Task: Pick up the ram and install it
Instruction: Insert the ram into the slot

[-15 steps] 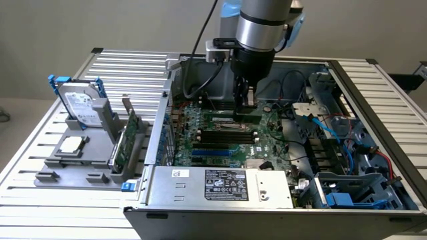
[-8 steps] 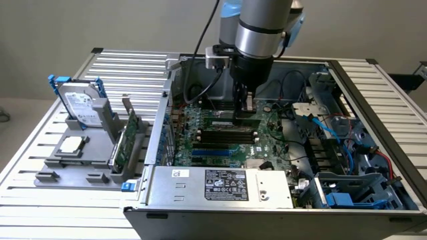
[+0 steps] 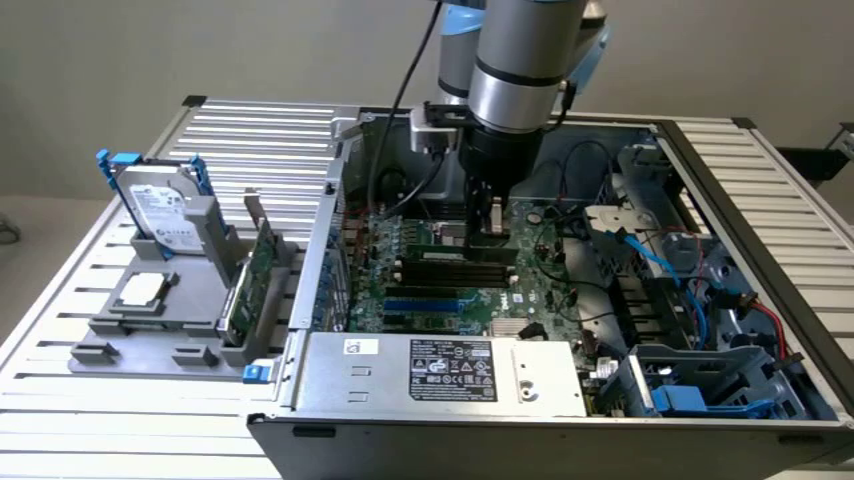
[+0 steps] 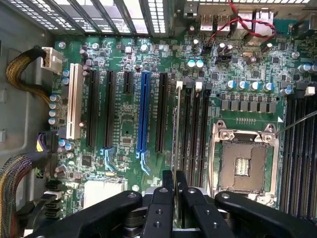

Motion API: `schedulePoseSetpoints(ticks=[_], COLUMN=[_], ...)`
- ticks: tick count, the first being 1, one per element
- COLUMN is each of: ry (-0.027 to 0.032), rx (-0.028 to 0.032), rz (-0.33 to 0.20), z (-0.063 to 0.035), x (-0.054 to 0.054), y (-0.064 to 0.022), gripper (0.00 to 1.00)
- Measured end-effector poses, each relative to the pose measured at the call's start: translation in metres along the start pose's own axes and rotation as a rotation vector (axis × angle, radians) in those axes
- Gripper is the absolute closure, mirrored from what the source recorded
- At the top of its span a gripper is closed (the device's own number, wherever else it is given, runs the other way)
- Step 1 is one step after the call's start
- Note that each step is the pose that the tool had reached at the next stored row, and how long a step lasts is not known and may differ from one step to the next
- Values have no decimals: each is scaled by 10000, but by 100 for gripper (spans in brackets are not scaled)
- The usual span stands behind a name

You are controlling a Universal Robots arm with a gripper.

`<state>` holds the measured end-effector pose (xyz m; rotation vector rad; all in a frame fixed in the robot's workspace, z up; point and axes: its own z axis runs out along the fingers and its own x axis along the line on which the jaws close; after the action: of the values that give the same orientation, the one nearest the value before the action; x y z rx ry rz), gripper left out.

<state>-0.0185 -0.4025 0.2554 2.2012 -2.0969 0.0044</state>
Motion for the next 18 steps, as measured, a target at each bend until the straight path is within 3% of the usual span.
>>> schedulePoseSetpoints(ticks=[4,8,14,18], ry=[0,-1,14,13], rx=[0,13,297,305], rz=[-2,1,17,16], z=[73,152,194,194], x=[0,-9,-13,-13], y=[17,93,98,98], gripper=[86,86,86,86])
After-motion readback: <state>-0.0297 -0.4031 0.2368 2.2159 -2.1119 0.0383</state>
